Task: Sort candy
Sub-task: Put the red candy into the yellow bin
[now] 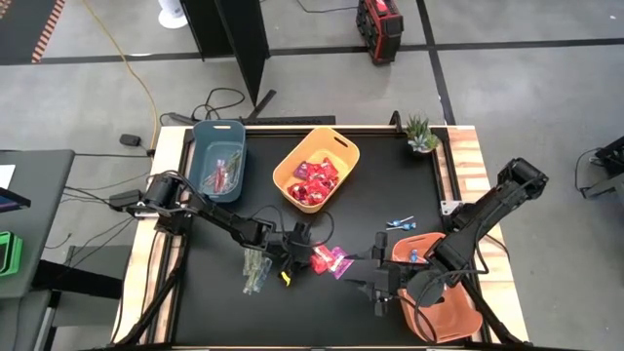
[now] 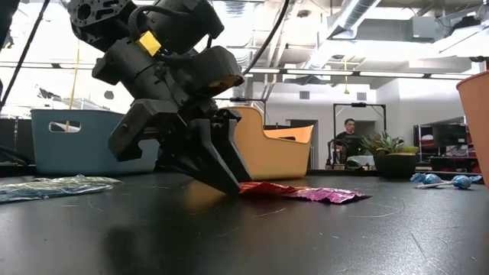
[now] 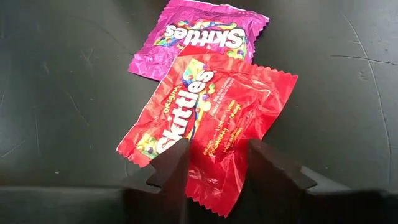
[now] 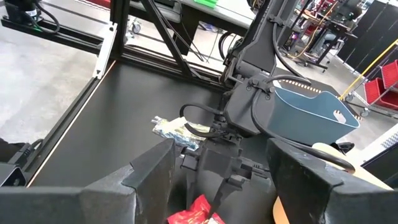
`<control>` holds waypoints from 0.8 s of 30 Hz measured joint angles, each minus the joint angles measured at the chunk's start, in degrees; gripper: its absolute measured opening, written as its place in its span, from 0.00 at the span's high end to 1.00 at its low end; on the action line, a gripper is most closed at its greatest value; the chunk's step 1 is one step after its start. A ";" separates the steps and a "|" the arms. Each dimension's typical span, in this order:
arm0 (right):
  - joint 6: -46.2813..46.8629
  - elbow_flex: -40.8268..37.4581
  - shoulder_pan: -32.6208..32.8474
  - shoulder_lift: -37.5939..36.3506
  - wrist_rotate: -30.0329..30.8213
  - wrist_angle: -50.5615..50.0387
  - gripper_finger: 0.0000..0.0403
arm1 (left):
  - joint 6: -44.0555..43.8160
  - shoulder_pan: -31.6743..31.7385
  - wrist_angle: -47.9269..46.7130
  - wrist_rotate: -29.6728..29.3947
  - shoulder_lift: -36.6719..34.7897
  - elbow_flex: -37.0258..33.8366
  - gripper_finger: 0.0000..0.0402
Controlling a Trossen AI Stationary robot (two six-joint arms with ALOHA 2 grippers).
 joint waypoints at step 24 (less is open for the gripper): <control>-3.69 0.02 0.00 0.01 0.02 2.55 0.33 | 7.59 -1.31 -9.19 -13.52 -21.09 -0.14 1.00</control>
